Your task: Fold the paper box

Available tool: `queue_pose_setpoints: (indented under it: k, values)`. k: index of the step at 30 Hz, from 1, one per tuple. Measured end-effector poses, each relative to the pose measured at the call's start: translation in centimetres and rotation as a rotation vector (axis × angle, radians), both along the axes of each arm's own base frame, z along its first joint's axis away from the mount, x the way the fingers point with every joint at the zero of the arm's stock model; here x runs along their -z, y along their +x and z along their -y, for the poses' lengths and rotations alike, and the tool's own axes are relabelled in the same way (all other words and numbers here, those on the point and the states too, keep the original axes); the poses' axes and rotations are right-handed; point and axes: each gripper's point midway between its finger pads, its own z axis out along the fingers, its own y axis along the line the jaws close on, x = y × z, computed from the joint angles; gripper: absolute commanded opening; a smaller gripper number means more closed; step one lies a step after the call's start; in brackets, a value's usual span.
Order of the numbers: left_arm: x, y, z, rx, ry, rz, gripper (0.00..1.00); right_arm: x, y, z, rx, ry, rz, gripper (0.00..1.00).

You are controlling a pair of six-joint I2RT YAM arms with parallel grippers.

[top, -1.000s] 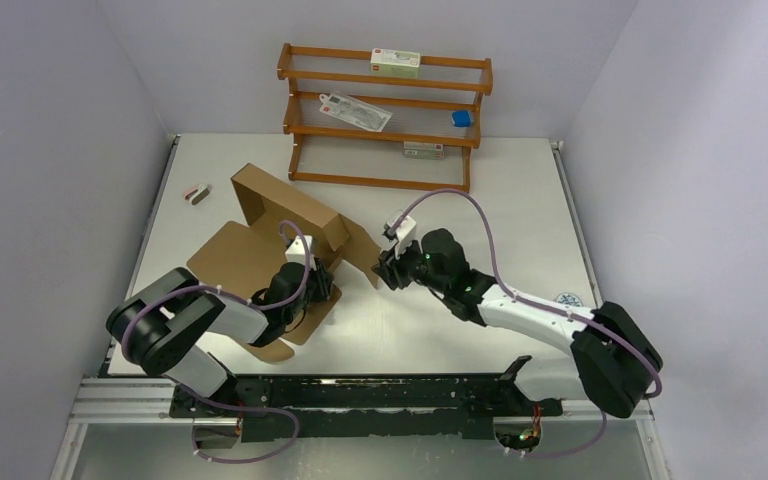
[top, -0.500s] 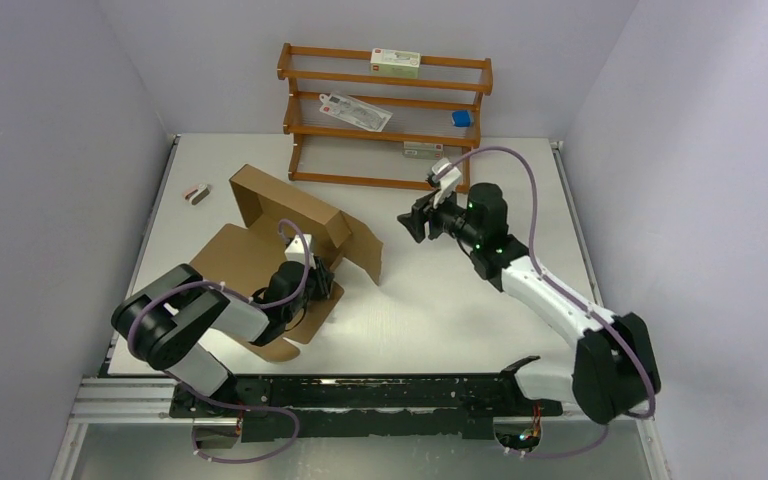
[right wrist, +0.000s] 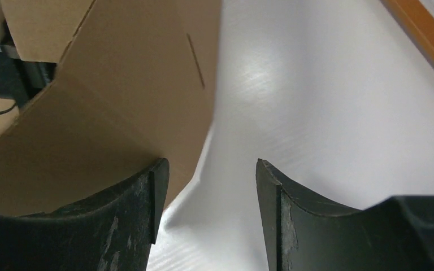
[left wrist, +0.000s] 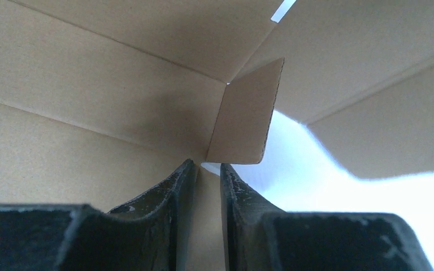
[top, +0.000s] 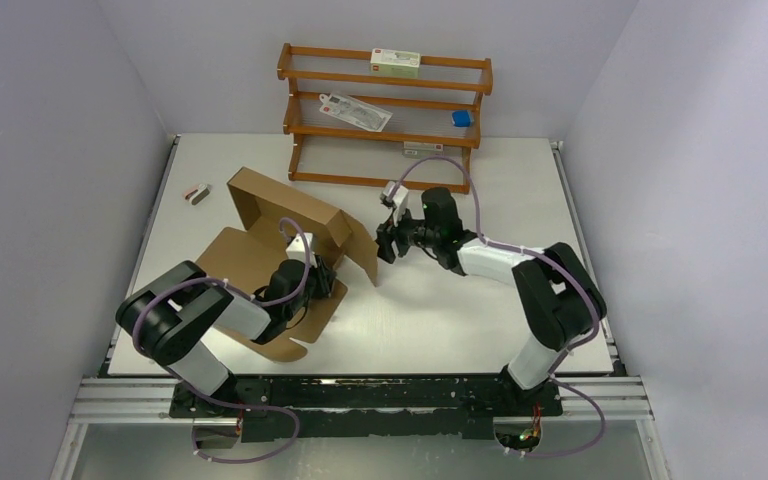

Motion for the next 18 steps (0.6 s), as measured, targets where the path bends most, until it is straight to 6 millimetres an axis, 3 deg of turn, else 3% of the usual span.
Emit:
queue_pose_setpoints:
  k: [8,18]
  values:
    - [0.1,0.3,0.3,0.009,-0.008,-0.003,0.25,0.1,-1.6,-3.7,-0.169,0.035,0.027,0.58]
    - [0.1,0.3,1.0,0.036,-0.03,-0.012,0.23,1.8,-2.1,-6.0,-0.217,0.072,-0.006,0.62]
